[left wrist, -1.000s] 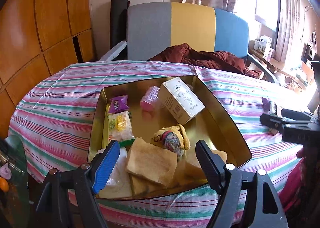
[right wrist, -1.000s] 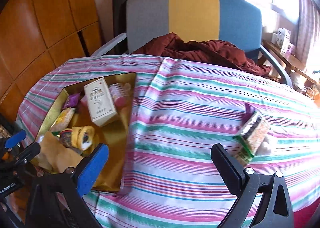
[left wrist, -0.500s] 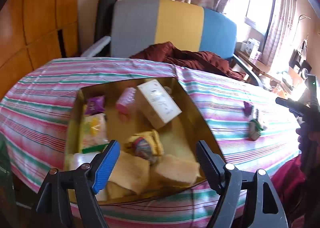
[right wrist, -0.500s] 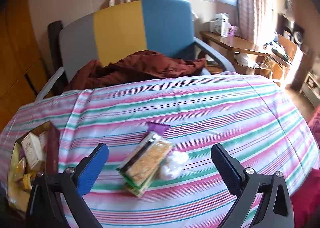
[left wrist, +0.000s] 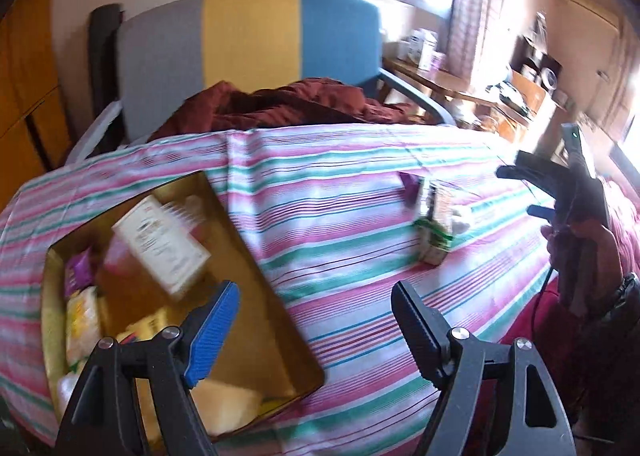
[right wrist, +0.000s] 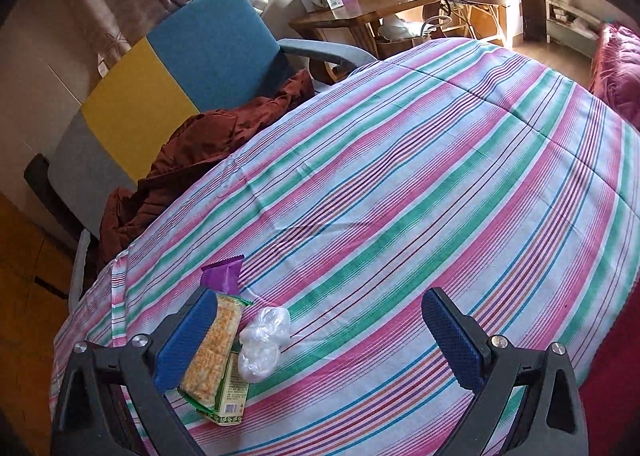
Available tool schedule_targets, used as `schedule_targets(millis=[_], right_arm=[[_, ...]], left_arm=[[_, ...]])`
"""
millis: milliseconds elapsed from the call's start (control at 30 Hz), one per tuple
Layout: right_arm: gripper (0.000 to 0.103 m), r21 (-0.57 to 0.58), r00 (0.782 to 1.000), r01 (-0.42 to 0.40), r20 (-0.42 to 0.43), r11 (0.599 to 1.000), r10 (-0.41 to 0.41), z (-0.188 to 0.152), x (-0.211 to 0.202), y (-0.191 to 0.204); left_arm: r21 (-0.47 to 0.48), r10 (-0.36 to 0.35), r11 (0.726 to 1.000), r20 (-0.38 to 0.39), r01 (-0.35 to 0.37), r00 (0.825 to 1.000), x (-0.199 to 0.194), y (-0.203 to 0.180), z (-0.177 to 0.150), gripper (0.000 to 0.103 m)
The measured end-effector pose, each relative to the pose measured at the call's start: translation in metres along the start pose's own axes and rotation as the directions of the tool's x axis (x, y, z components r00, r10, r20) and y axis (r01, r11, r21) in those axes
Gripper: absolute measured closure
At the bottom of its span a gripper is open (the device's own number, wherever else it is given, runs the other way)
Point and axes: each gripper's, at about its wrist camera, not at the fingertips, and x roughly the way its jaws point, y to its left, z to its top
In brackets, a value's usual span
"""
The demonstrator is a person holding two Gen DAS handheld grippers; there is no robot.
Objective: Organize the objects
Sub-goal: 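Move both open tools toward the granola bar and cotton ball, then grasp the granola bar with left tool while right tool grasps the plastic-wrapped cotton ball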
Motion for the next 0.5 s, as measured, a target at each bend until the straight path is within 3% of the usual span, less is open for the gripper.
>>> schedule_targets(millis=[233,500], right_arm=[[0.0,0.0,0.999,-0.029,-0.039,1.0,0.029,-0.002,0.006,0.0],[0.0,0.012,0.997,-0.066,-0.049,0.998,0.066,0.0,0.007,-0.002]], left_arm=[[0.146,-0.062,0.987,-0.012,0.063,0.998,0.036,-0.06,0.026,0.016],[0.207,-0.081,0.974,-0.083,0.096,0.993,0.086,-0.104,0.046,0.015]])
